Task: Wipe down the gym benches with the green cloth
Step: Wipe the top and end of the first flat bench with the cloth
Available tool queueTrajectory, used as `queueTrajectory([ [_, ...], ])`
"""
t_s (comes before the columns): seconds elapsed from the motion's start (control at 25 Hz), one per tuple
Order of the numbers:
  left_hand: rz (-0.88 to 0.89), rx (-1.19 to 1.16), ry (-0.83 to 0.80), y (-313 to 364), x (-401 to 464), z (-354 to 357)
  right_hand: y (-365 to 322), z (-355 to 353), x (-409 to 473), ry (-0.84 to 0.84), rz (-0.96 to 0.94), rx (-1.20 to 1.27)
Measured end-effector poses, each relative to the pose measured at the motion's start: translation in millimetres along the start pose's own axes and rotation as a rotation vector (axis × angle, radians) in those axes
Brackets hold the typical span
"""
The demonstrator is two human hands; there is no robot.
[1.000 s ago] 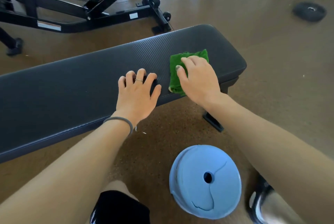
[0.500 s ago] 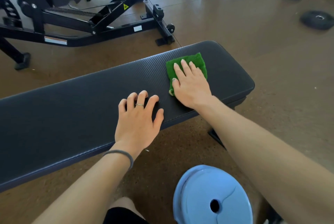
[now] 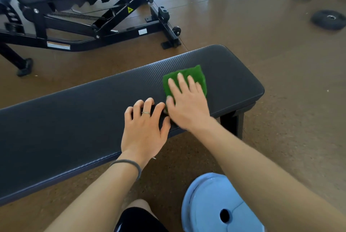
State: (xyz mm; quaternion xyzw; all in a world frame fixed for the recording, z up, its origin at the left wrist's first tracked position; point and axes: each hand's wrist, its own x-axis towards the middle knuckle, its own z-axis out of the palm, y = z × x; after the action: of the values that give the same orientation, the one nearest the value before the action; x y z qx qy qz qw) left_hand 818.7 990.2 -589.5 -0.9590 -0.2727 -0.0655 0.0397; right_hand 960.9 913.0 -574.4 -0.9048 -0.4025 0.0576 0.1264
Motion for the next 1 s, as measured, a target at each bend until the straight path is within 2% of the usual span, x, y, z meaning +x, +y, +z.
queueTrajectory([
  [0.08,0.009,-0.009,0.006,0,0,-1,-9,7,-31,0.019,-0.086,0.004],
  [0.2,0.016,-0.022,0.008,-1,0,-1,21,-6,-23,0.015,-0.136,-0.034],
  [0.36,0.001,-0.036,0.003,-2,0,2,94,-33,2,0.022,0.121,-0.033],
  [0.44,-0.003,-0.025,0.002,-1,-1,2,76,-26,-12,0.065,0.179,-0.020],
  [0.56,0.002,-0.015,0.003,-1,-1,2,26,-4,-59,0.072,0.033,-0.011],
  [0.68,0.007,-0.027,0.007,-2,-1,2,58,-14,-60,0.033,-0.076,-0.076],
  [0.8,-0.004,-0.034,0.006,-3,1,2,117,-36,-18,0.059,0.165,-0.058],
  [0.88,-0.009,-0.026,0.001,-2,1,3,105,-29,-15,0.106,0.287,-0.027],
  [1.0,0.000,-0.020,0.003,-1,-1,2,43,-6,-54,0.127,0.139,-0.015],
])
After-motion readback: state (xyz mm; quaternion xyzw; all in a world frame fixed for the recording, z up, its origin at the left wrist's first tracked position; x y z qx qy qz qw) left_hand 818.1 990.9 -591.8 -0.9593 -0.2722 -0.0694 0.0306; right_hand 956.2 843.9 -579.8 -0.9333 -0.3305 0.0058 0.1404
